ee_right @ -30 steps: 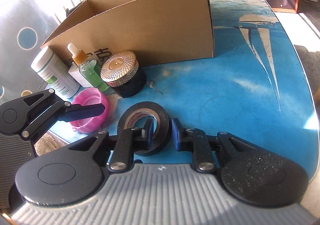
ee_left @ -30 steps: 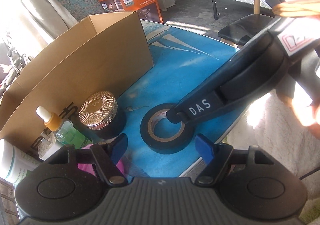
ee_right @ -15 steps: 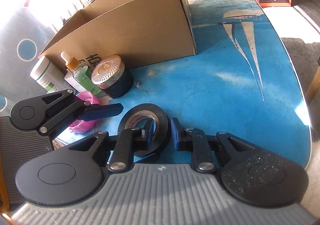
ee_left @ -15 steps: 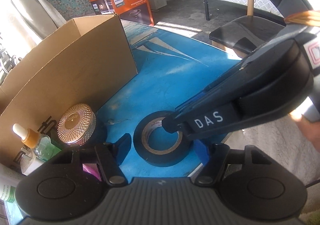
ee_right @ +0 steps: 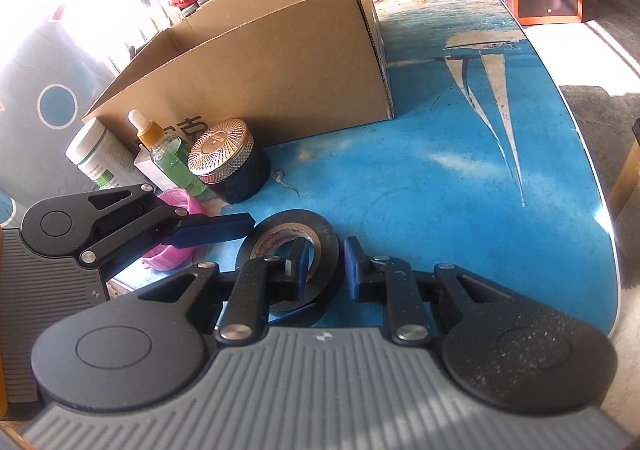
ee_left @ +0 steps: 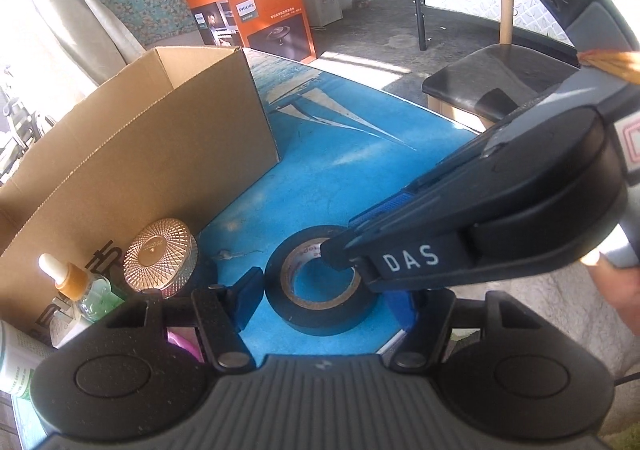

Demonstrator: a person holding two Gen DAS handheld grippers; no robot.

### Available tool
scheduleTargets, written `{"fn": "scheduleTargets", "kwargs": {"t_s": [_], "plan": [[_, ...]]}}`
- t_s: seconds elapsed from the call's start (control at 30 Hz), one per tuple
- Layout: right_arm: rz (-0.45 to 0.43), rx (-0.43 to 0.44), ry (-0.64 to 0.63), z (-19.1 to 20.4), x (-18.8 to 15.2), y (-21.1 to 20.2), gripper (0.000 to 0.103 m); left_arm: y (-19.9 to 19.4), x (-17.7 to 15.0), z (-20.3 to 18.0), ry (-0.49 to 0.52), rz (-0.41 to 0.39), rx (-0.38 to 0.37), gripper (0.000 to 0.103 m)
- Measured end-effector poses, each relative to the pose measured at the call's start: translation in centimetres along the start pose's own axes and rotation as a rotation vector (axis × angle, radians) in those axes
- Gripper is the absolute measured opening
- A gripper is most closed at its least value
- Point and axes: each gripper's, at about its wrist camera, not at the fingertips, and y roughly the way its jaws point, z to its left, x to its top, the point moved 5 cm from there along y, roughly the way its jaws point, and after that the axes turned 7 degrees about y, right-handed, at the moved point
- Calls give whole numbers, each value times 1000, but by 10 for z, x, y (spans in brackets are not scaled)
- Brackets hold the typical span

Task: Organize rigid objects
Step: 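Grasp the black tape roll with the right gripper and lift, then lower the tape roll into the box with the right gripper and release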

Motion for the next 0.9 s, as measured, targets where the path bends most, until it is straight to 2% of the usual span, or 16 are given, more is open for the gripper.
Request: {"fn": "scheduleTargets", "kwargs": {"t_s": [0.1,0.27,0.4,0.47,0.57,0.63,0.73,0.8,0.9], "plan": [[-53,-4,-43,14,11,-18,18,-21,10,6,26,-61,55,66],[-189,32,-174,55,54,-53,18,-67,35,39,49,-177,207,66],[-241,95,-275,95,94,-60,18,-91,49,84,13,-203,295,66],[-235,129,-330,117,118,-53,19,-96,53,113,-20,-179,313,66],[-148,174,-369,143,153,-24,19,-91,54,157,-88,-118,289,66],[-42,202,-372,159,174,7,19,-79,50,189,-147,-55,239,63],[162,233,-314,173,191,63,19,-55,36,225,-227,60,149,59],[267,247,-249,175,198,94,18,-42,28,237,-246,80,107,54],[395,280,-170,178,198,131,15,-20,10,258,-313,140,47,52]]}}
